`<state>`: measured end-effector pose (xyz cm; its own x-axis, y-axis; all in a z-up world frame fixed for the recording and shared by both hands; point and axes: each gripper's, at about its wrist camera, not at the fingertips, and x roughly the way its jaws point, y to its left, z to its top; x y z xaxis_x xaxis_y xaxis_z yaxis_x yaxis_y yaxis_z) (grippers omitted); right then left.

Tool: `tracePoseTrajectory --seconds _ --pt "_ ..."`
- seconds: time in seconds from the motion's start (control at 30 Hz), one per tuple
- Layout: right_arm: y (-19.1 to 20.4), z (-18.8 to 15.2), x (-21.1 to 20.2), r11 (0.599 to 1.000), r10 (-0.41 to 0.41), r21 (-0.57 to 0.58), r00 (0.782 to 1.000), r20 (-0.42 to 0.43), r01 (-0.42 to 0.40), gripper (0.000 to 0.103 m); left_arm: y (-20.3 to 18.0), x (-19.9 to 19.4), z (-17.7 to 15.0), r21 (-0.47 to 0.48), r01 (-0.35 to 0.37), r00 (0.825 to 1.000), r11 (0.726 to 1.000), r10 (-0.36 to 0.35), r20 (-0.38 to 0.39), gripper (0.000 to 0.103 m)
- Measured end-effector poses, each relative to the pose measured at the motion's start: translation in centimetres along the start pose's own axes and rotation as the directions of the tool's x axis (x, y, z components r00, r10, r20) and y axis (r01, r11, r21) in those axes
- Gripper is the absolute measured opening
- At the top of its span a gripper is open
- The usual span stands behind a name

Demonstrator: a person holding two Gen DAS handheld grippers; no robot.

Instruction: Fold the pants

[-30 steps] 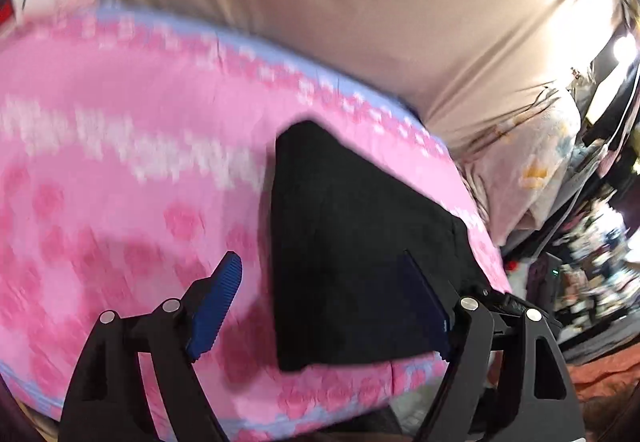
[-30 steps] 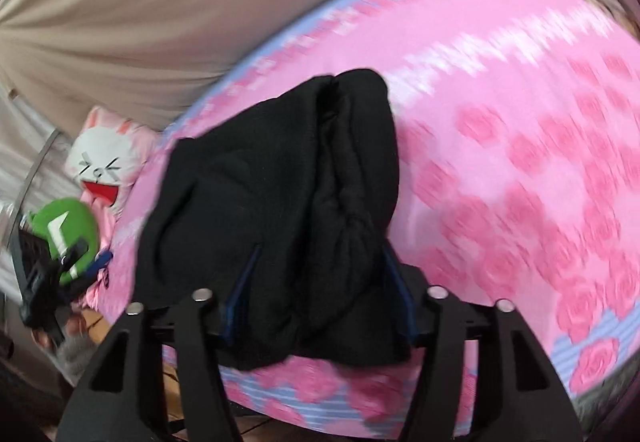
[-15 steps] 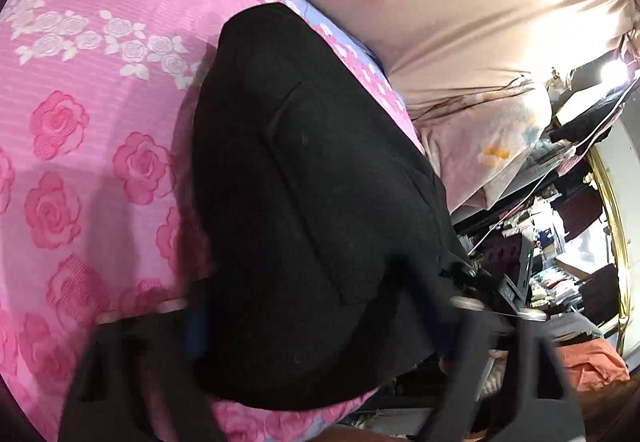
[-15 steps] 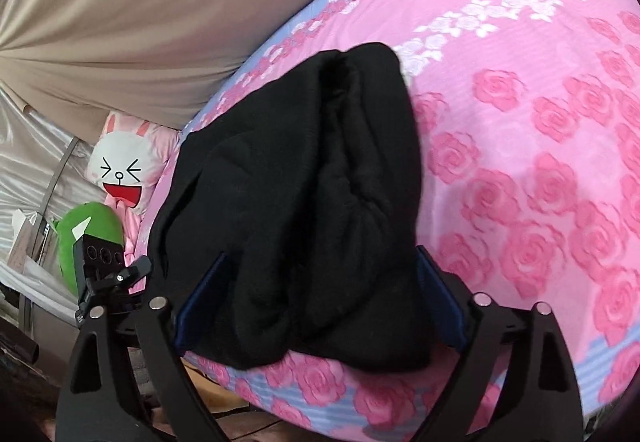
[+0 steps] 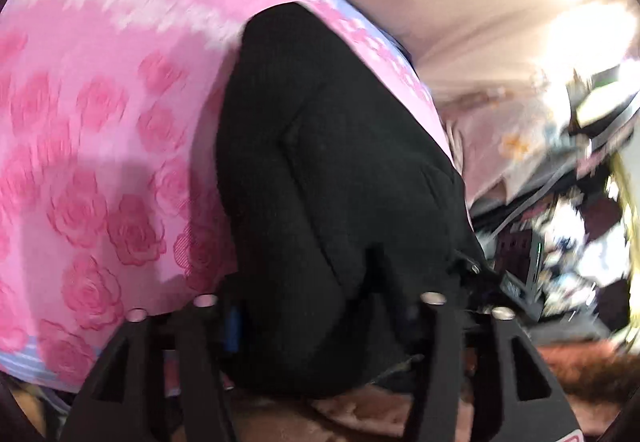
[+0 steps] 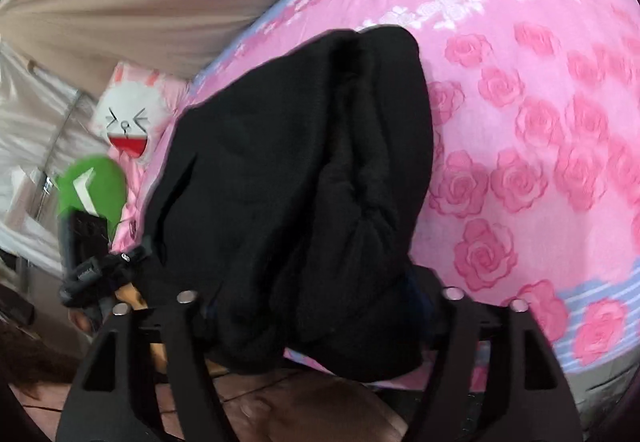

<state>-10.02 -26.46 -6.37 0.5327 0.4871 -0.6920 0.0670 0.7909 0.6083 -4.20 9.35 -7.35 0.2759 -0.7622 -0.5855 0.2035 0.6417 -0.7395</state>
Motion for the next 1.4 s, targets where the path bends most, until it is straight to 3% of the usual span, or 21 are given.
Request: tracePoseTrajectory --seconds 0.07,0.1,0.13,0.2,0.27,0.4,0.47,0.63,0.77,0.87,1.0,1.07,1.13,1.23,1.3,1.37,1.4 --pt "0.5 0.2 0.2 1.0 -0.023 -0.02 1.0 0.016 0.023 0.071 0.3 0.6 0.4 -0.024 0.015 1.0 1.0 -0.015 0.015 0.07" --pt "0.8 0.2 0.3 0.998 -0.037 -0.041 0.999 0.022 0.037 0.062 -0.4 0.9 0.7 0.009 0.019 1.0 1.0 -0.019 0.015 0.07" --pt "1.1 0.1 0.4 0.998 -0.044 -0.053 0.999 0.03 0.046 0.053 -0.8 1.2 0.9 0.029 0.02 1.0 0.999 -0.021 0.014 0.059" --pt "2.4 0.2 -0.5 0.992 -0.069 -0.098 0.995 0.074 0.076 0.046 -2.4 0.8 1.5 0.082 0.006 0.999 0.997 -0.009 0.035 0.045" --pt "3.8 0.7 -1.8 0.987 -0.075 -0.133 0.99 0.123 0.091 0.044 -4.6 -0.5 2.0 0.162 -0.031 0.996 0.986 0.017 0.086 0.038" --pt "7.0 2.2 -4.6 0.973 -0.054 -0.207 0.971 0.233 0.104 0.044 -10.2 -3.7 3.2 0.329 -0.097 0.977 0.939 0.028 0.209 0.037" --pt "8.8 3.4 -6.9 0.96 -0.032 -0.254 0.949 0.313 0.116 0.044 -12.8 -5.1 4.0 0.396 -0.123 0.964 0.91 0.015 0.265 0.037" --pt "12.9 6.6 -11.1 0.933 0.036 -0.334 0.884 0.467 0.139 0.044 -18.8 -8.6 5.5 0.517 -0.244 0.906 0.82 0.002 0.424 0.038" --pt "15.9 9.0 -13.1 0.914 0.1 -0.38 0.83 0.549 0.141 0.044 -22.5 -11.3 6.8 0.563 -0.332 0.843 0.757 -0.03 0.537 0.039" --pt "18.1 10.5 -14.1 0.897 0.162 -0.423 0.792 0.588 0.131 0.045 -24.1 -13.2 7.4 0.583 -0.368 0.802 0.725 -0.07 0.593 0.039" --pt "20.8 12.5 -15.3 0.863 0.228 -0.484 0.744 0.629 0.145 0.046 -25.9 -15.6 8.7 0.593 -0.416 0.734 0.689 -0.131 0.667 0.041" --pt "21.9 13.8 -15.7 0.85 0.256 -0.506 0.725 0.639 0.146 0.048 -26.3 -16.4 9.5 0.596 -0.429 0.708 0.679 -0.156 0.688 0.042" --pt "22.5 15.2 -15.7 0.844 0.27 -0.517 0.72 0.64 0.143 0.049 -26.2 -16.7 10.4 0.596 -0.431 0.696 0.678 -0.171 0.697 0.043" --pt "23.0 17.6 -14.7 0.84 0.28 -0.526 0.721 0.634 0.136 0.052 -25.9 -16.4 12.9 0.592 -0.43 0.688 0.682 -0.178 0.704 0.044" --pt "22.6 19.8 -13.2 0.851 0.27 -0.511 0.733 0.624 0.121 0.055 -25.6 -15.2 15.0 0.588 -0.426 0.696 0.688 -0.165 0.698 0.045" --pt "20.9 22.8 -10.3 0.881 0.228 -0.461 0.761 0.608 0.105 0.061 -24.2 -13.6 17.7 0.573 -0.41 0.724 0.709 -0.13 0.678 0.05" --pt "19.8 24.0 -8.5 0.895 0.198 -0.435 0.781 0.592 0.103 0.066 -22.9 -11.9 19.8 0.562 -0.392 0.754 0.728 -0.096 0.65 0.058"
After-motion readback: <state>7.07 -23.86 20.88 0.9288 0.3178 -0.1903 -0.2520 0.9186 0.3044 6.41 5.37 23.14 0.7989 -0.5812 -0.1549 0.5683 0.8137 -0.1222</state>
